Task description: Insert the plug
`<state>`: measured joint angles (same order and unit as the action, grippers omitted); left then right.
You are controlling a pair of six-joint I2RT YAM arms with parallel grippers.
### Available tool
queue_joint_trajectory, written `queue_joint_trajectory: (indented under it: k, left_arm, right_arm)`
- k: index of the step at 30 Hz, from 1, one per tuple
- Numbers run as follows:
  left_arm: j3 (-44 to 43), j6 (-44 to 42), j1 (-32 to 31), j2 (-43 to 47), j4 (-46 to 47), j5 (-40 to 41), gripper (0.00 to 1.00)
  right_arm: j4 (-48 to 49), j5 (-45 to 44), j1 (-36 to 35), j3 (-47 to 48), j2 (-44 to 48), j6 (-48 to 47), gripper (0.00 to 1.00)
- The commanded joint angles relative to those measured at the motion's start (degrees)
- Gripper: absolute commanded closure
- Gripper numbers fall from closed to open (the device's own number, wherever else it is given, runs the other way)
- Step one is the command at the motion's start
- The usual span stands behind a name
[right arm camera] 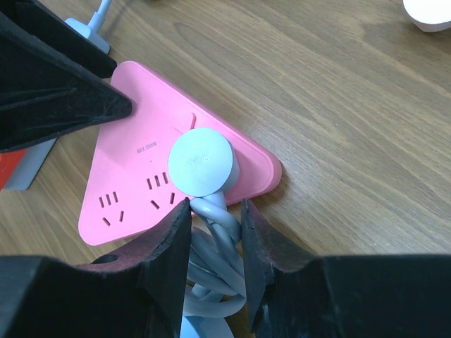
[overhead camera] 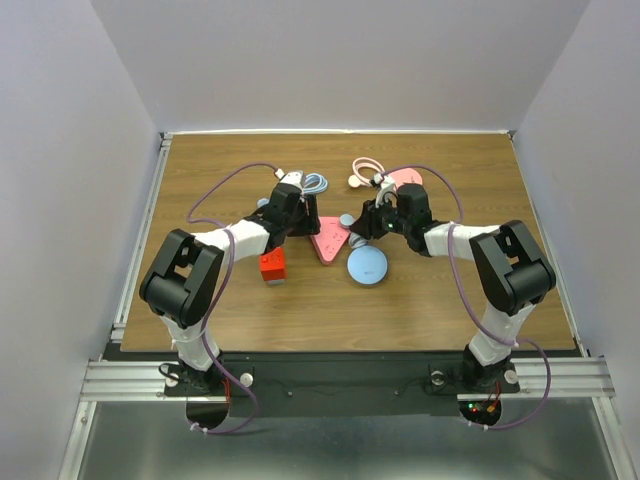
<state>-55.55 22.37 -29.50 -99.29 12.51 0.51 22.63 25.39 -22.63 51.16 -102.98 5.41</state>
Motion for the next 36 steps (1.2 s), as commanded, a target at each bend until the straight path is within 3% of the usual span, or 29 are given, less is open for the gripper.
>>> queue_joint_trajectory:
  k: [1,11,19,25,36]
  left_arm:
    - [-3.51,0.39,0.14,2.33,-0.04,1.07,0.29]
    - [-7.99,3.11,-7.32,-0.46,5.41,-3.32,0.27]
    - [-10.54,3.29,-8.38,-5.12,5.77,-1.84,0.27]
    - [-9.67,3.64,-8.39,-6.53,5.42,1.6,0.31]
    - [-8.61,3.12,-9.09,-7.24,5.15,2.83,0.48]
  right_arm:
    - [-10.77,-4.73,-0.04,-3.17,-1.52,-1.63,1.0]
    - [-10.68,-4.91,-0.13,-3.69,-1.35,-0.84,1.0]
    - [-10.68,-4.91,-0.39,-4.22,-0.91,-0.66,1.0]
    - [-10.68,-5.52,-0.39,-5.1,-0.12,-0.31,1.0]
    - [-10.68,-6.32,-0.57,-5.98,0.76,0.3,1.0]
